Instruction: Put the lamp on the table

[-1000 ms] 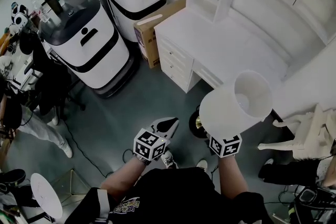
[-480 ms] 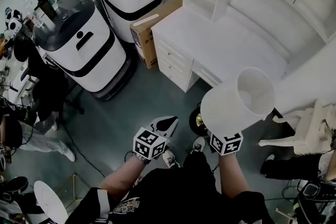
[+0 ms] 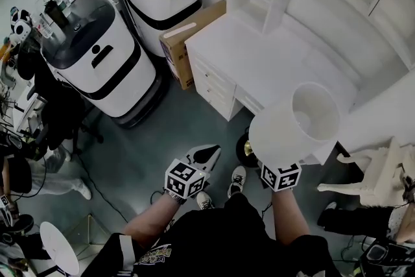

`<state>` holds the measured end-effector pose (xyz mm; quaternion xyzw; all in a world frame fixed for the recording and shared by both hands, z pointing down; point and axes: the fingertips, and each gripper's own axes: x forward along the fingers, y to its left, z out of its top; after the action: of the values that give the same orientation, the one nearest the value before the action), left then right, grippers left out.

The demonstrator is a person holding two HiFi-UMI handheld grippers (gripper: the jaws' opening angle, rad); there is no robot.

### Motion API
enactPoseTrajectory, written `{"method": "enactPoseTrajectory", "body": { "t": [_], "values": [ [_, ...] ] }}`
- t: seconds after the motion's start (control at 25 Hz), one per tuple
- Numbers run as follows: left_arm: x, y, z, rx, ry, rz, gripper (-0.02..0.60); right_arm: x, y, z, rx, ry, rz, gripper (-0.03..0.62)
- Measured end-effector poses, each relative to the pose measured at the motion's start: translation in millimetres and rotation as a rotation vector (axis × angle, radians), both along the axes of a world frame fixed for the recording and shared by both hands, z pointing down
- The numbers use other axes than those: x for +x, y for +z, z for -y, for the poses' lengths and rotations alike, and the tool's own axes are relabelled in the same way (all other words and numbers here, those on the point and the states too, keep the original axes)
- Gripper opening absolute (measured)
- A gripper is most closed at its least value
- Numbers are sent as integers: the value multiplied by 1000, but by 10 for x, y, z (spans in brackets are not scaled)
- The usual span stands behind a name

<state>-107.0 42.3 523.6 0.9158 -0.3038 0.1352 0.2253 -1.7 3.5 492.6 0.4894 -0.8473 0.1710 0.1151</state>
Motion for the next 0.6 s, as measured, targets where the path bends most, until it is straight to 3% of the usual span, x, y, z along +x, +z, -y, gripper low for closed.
{"method": "enactPoseTrajectory", "body": {
  "t": [0.6],
  "values": [
    [943, 32, 808, -3, -28, 3, 7, 866, -17, 877, 13, -48, -16, 75]
  ]
}}
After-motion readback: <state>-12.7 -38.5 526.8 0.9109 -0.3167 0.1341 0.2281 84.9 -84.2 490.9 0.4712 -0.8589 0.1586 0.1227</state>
